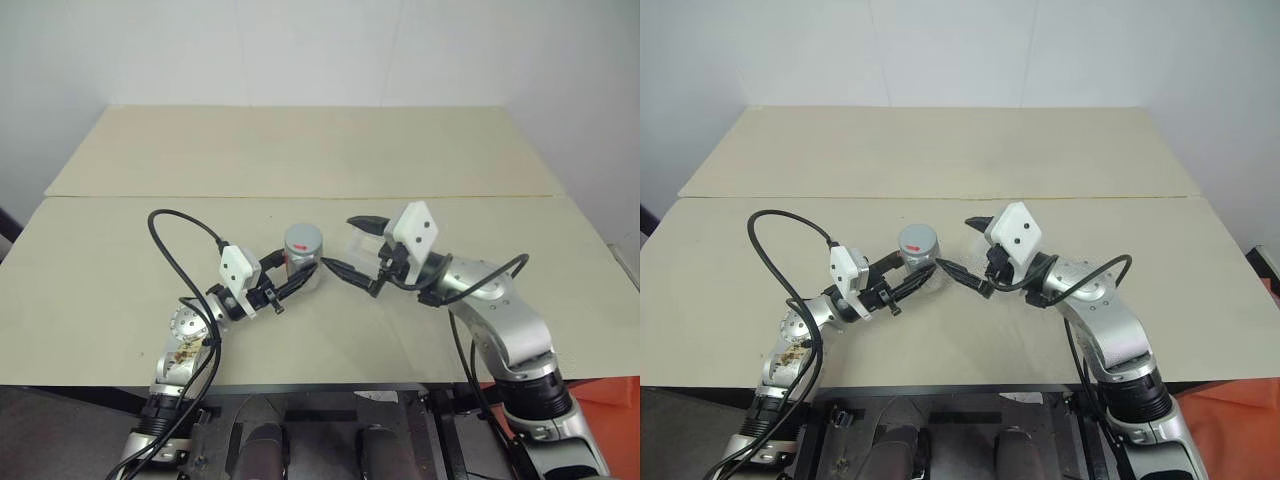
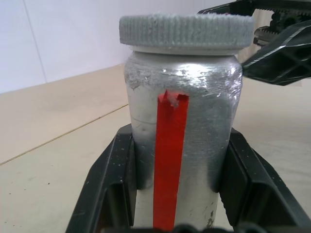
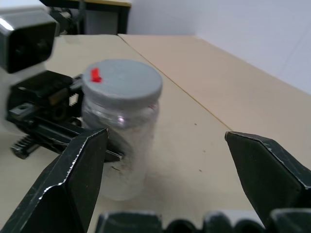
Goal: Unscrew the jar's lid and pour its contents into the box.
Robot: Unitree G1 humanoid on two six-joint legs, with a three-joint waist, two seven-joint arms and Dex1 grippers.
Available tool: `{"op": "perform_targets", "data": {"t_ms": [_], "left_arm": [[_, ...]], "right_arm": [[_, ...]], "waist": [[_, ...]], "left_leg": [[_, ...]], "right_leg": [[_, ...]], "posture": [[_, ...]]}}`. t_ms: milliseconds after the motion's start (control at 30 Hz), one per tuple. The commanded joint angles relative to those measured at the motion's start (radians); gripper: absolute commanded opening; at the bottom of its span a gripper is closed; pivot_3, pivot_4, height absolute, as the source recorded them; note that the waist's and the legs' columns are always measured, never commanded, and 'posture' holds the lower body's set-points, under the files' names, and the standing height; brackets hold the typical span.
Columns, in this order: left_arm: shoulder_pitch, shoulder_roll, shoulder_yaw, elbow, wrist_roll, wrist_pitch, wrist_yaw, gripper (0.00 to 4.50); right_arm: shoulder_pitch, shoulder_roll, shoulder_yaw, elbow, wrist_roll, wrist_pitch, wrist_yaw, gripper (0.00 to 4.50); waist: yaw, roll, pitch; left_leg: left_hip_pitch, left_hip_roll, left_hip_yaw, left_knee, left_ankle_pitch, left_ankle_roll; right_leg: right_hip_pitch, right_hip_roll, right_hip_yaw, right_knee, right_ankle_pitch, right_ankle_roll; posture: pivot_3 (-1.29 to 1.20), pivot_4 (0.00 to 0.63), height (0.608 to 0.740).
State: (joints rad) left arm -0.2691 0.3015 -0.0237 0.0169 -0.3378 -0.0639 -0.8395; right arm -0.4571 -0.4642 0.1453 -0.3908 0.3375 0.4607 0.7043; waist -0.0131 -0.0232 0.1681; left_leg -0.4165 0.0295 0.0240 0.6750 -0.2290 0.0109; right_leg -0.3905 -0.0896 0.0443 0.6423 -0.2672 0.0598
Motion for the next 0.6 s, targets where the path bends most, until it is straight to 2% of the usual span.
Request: {"op": "perform_targets", "data": {"t_ms": [33,267,600], "left_arm": [[-0.005,-0.002,-0.002,-0.022,-0.002,-0.033,-0.004,1.88],[-0.006,-0.007,-0.014,-0.026,0.001,-0.034,-0.008,1.88],[-0.008,-0.012,-0.023,-0.030,0.002,-0.037,-0.006,1.88]], "right_arm": [[-0.006,-0.018,-0.032,-0.068,0.054,0.018,0.035,4.47],[-0.047,0.001,-0.028,-0.071,0.108,0.066,0.024,4.47],[-0.107,0.060,0.024,-0.018,0.068,0.050,0.015,4.47]], "waist": [[0.000,0.000,0.000],[0.000,0.000,0.000],[0.000,0.000,0.000]], "left_leg": [[0.000,0.000,0.000,0.000,0.000,0.000],[0.000,0.000,-0.001,0.000,0.000,0.000],[0.000,0.000,-0.001,0.000,0.000,0.000]], "right_leg": [[0.000,0.000,0.000,0.000,0.000,0.000],[0.000,0.000,0.000,0.000,0.000,0.000],[0.000,0.000,0.000,0.000,0.000,0.000]], "posture": [[0.00,0.150,0.740],[0.00,0.150,0.740],[0.00,0.150,0.740]]}}
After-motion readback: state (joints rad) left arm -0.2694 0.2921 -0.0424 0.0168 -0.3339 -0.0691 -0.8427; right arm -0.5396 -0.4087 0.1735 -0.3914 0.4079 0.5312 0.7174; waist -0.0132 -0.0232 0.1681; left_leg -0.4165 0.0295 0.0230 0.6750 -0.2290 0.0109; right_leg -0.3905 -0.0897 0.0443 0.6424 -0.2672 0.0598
